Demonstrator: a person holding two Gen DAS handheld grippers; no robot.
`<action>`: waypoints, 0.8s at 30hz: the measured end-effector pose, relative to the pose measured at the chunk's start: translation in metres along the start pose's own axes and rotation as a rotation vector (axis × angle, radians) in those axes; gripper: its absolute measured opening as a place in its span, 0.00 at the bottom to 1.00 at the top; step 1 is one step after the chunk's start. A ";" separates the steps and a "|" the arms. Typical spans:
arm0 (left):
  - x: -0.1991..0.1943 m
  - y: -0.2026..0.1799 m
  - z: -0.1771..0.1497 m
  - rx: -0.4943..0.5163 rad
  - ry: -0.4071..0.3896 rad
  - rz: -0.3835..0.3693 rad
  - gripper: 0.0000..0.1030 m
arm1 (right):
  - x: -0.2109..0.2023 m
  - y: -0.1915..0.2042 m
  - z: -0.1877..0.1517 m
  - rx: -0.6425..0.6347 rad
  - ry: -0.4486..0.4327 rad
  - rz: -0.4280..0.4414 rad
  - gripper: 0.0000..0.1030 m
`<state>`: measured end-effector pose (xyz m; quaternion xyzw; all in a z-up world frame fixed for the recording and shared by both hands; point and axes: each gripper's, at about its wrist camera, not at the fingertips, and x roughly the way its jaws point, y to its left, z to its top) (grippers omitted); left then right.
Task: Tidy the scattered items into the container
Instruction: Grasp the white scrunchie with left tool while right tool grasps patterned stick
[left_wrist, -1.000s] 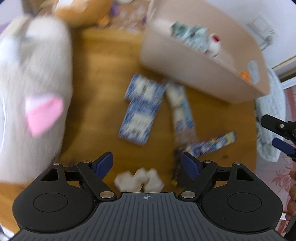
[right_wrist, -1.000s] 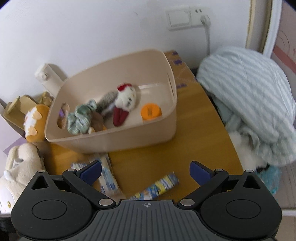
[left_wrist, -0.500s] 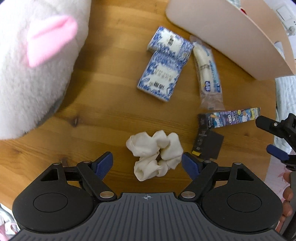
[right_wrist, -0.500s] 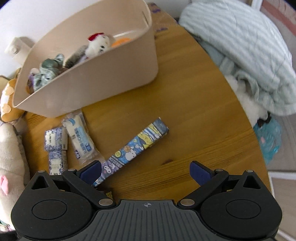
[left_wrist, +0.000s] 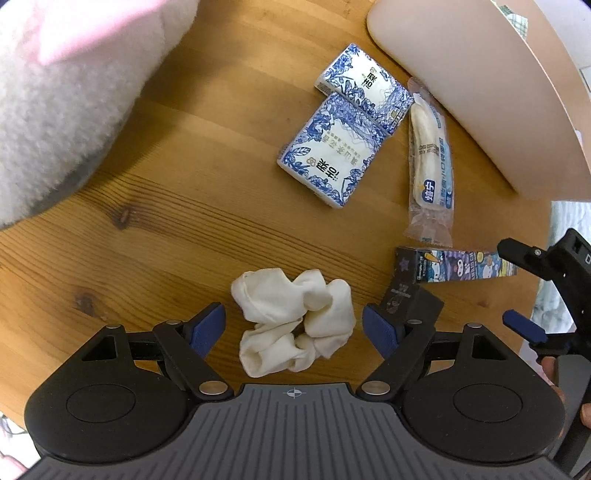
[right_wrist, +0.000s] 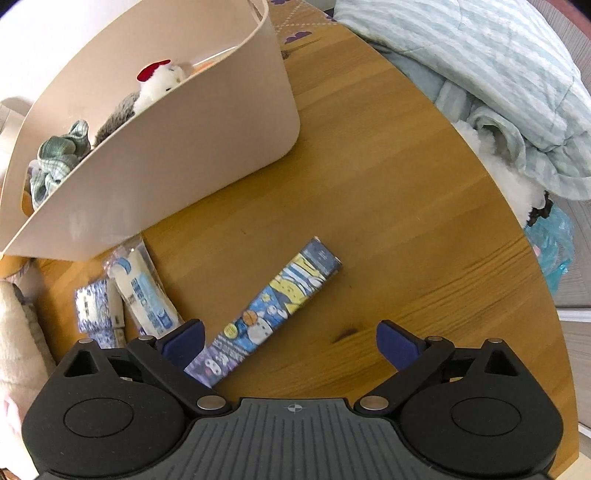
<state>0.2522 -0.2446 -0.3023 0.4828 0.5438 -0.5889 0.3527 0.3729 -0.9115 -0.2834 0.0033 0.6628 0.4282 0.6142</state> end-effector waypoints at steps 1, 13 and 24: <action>0.001 0.000 0.001 0.000 0.001 0.002 0.80 | 0.001 0.001 0.001 0.005 -0.004 -0.002 0.96; -0.002 -0.009 0.002 0.046 -0.015 0.046 0.80 | 0.020 0.014 0.002 -0.026 0.030 -0.036 0.84; -0.015 -0.016 0.000 0.192 -0.028 0.094 0.40 | 0.012 0.015 -0.008 -0.117 -0.029 -0.076 0.55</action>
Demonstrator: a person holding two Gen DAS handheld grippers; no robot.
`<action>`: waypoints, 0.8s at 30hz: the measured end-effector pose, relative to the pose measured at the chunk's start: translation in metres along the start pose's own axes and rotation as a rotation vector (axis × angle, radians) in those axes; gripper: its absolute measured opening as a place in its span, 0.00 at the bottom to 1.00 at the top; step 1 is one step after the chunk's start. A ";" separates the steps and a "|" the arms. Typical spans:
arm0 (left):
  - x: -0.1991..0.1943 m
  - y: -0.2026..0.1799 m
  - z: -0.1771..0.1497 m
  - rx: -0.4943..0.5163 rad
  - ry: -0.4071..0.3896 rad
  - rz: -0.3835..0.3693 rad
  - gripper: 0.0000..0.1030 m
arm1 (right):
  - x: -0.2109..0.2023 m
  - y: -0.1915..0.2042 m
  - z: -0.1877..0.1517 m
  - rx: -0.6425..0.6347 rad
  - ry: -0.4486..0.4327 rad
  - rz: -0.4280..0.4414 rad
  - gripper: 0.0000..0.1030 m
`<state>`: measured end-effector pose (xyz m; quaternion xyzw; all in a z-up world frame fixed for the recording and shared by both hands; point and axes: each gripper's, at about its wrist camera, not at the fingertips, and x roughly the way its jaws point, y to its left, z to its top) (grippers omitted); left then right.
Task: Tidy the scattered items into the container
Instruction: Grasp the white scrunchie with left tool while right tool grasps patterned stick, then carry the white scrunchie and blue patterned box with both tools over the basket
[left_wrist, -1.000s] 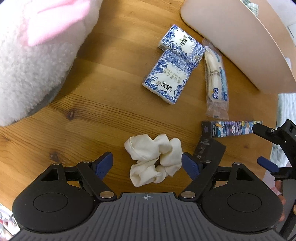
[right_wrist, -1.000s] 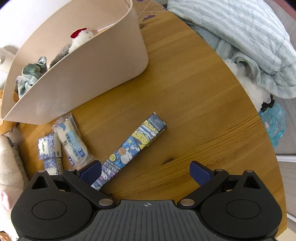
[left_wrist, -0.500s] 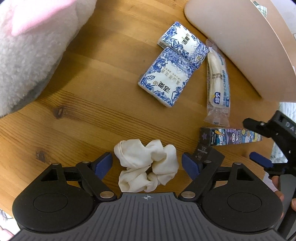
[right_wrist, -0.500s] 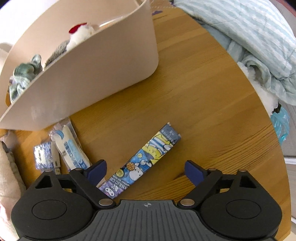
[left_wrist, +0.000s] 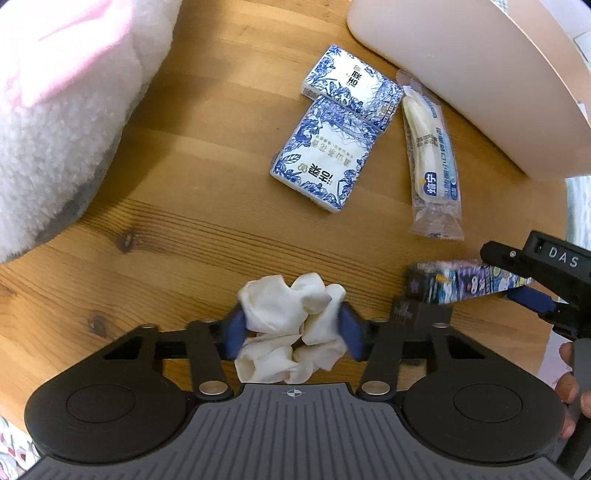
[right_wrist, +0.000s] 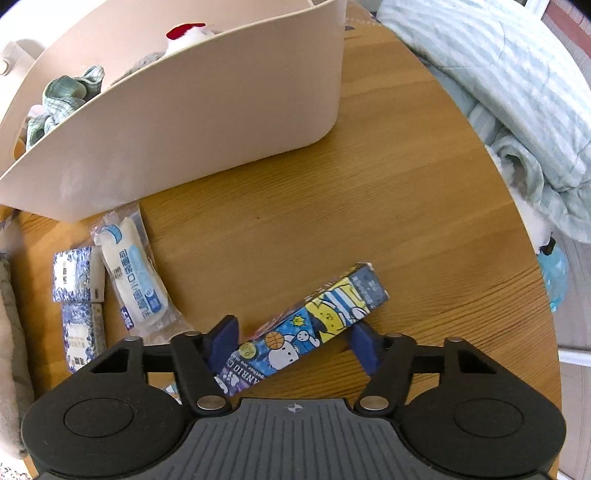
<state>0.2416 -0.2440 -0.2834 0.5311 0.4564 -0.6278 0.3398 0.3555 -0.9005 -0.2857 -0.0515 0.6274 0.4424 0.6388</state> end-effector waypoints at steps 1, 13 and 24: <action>-0.001 0.000 0.000 0.006 -0.001 0.000 0.37 | -0.001 -0.002 -0.001 -0.002 -0.006 0.000 0.51; -0.015 0.009 -0.002 0.044 -0.006 -0.006 0.20 | -0.006 -0.010 0.001 0.022 -0.031 0.041 0.20; -0.038 0.017 0.001 0.190 -0.018 -0.003 0.17 | -0.034 -0.007 -0.010 -0.015 -0.120 0.060 0.20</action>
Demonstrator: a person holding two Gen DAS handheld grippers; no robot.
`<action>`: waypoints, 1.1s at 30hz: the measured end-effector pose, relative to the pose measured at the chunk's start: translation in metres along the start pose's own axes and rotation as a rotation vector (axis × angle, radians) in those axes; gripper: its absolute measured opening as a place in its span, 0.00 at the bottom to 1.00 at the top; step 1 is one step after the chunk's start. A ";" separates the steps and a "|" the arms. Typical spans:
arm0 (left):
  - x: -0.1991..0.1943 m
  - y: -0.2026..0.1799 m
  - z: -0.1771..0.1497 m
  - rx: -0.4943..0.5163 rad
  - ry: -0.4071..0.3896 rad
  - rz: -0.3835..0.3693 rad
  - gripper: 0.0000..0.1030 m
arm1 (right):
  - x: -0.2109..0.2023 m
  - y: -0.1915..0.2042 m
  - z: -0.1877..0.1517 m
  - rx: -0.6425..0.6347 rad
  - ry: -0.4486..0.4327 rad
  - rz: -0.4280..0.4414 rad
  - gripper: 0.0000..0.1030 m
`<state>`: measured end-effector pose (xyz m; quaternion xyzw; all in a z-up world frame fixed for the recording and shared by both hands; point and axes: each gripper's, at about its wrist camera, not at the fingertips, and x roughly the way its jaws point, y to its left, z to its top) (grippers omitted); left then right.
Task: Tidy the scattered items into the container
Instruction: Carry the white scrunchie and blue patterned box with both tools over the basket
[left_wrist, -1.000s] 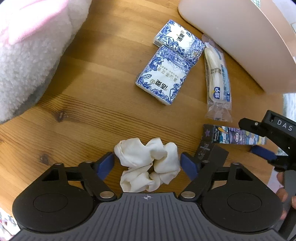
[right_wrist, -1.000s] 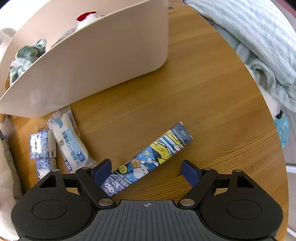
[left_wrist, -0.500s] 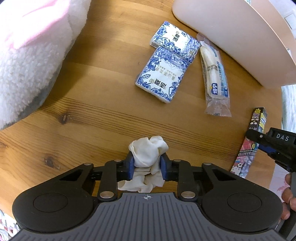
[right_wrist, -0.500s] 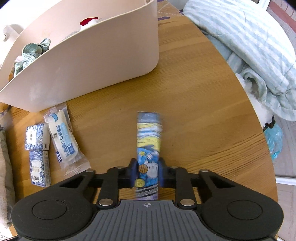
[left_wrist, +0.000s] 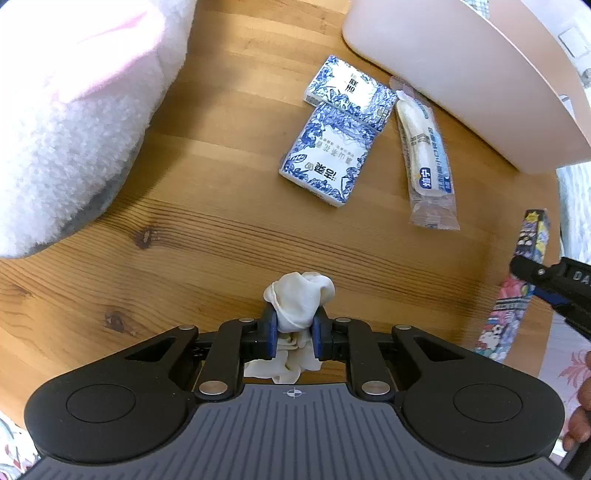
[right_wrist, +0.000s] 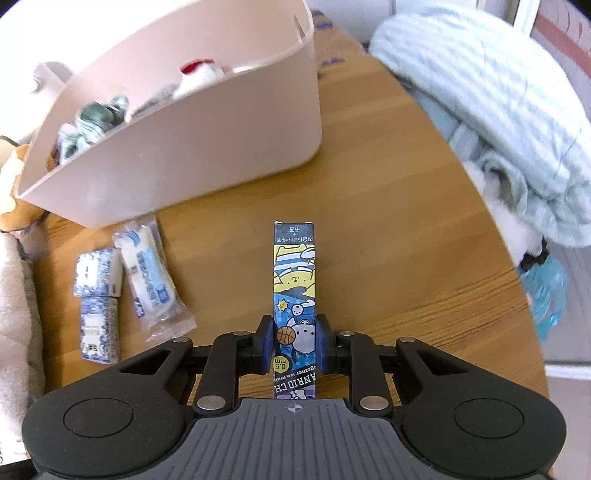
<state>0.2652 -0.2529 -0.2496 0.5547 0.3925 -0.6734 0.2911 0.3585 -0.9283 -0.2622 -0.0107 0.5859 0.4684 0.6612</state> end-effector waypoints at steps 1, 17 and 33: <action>-0.003 0.000 0.000 0.010 -0.003 0.000 0.17 | -0.004 0.001 0.000 -0.006 -0.010 0.003 0.20; -0.040 -0.001 -0.022 0.124 -0.091 -0.023 0.16 | -0.064 0.006 0.011 -0.042 -0.119 0.078 0.20; -0.052 -0.038 0.010 0.191 -0.212 -0.087 0.16 | -0.110 0.016 0.034 -0.028 -0.275 0.152 0.20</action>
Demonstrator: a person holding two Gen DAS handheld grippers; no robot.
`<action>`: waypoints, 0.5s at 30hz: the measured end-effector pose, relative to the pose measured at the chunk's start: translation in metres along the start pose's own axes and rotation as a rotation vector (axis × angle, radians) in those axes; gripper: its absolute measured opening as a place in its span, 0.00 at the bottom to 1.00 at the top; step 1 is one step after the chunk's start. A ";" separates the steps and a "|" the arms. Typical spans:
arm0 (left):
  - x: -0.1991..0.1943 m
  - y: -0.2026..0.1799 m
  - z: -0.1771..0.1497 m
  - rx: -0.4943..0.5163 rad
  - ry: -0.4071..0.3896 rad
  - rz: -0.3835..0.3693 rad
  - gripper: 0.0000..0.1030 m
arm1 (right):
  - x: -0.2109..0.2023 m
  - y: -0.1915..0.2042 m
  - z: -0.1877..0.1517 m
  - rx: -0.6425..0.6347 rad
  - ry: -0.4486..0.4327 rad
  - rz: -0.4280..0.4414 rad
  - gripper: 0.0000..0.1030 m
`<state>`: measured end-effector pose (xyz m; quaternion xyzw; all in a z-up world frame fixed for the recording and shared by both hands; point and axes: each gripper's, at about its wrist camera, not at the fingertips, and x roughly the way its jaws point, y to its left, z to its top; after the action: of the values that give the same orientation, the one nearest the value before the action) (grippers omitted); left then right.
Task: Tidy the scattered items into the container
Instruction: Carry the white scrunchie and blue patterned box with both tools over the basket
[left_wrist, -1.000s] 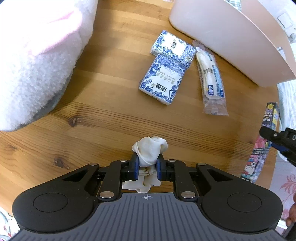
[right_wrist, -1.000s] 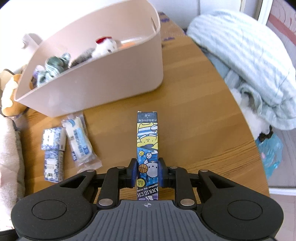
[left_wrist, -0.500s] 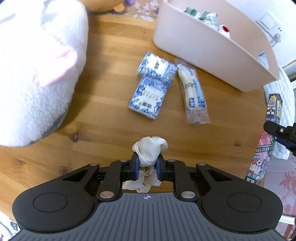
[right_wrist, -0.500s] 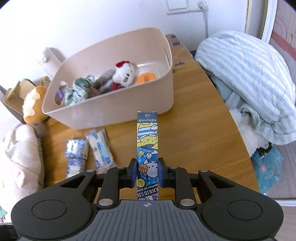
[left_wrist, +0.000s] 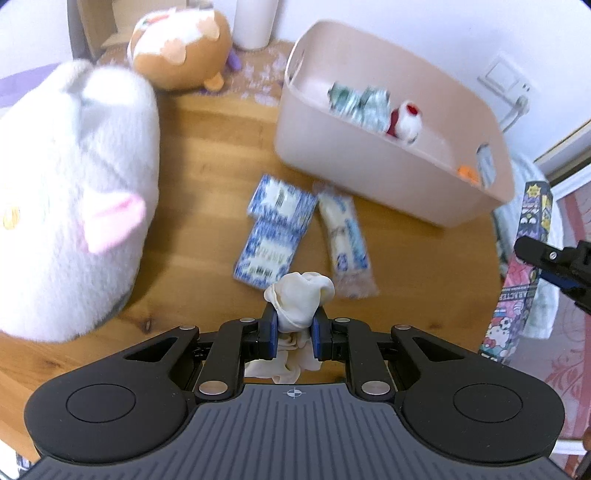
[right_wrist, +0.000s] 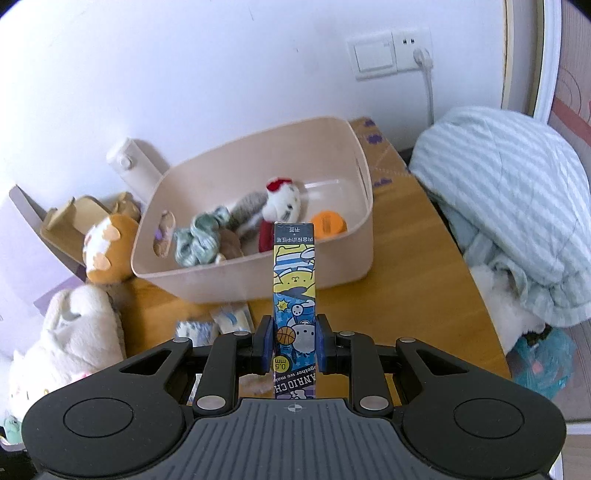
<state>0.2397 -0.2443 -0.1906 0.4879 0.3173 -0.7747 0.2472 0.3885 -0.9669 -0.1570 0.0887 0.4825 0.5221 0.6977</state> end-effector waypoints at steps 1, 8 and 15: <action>-0.004 -0.002 0.004 0.005 -0.015 -0.006 0.16 | -0.001 0.000 0.003 0.001 -0.011 0.001 0.20; -0.026 -0.016 0.033 0.043 -0.097 -0.047 0.16 | -0.009 0.001 0.024 0.006 -0.085 0.006 0.20; -0.038 -0.037 0.072 0.096 -0.182 -0.071 0.16 | -0.011 0.003 0.053 0.005 -0.150 0.007 0.20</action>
<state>0.1863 -0.2689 -0.1233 0.4152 0.2730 -0.8385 0.2238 0.4272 -0.9545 -0.1212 0.1311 0.4300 0.5151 0.7298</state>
